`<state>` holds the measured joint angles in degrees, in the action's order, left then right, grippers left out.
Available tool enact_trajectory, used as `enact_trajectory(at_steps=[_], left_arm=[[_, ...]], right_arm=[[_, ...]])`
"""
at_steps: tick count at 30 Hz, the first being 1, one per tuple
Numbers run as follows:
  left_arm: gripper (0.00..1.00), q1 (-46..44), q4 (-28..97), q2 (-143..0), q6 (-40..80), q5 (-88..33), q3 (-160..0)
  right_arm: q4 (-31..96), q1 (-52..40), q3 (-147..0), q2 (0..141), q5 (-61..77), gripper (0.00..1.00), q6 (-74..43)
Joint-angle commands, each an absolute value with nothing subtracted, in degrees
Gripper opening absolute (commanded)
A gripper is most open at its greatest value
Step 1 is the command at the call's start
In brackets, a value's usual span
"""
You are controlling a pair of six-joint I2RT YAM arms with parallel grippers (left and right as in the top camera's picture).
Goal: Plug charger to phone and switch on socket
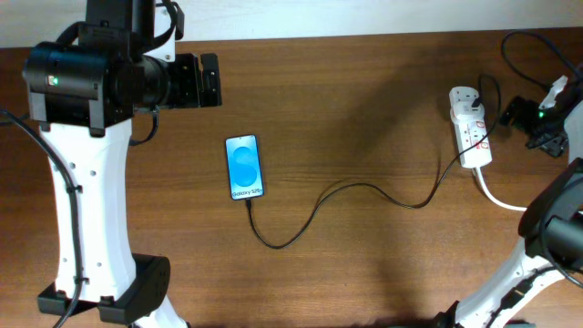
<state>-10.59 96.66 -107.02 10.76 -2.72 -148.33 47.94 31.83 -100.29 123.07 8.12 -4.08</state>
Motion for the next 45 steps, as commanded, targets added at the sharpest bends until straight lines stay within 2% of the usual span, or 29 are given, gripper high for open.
enact_trajectory(at_steps=[1,45], left_arm=[[0.99,-10.3,96.7,-106.4,11.0,-2.1,-148.1],[0.99,-10.3,96.7,-106.4,11.0,-2.1,-148.1]], right_arm=[[47.4,31.8,-100.7,125.0,7.5,0.99,-3.7],[44.0,29.9,-100.4,127.9,9.0,0.99,-1.9]])
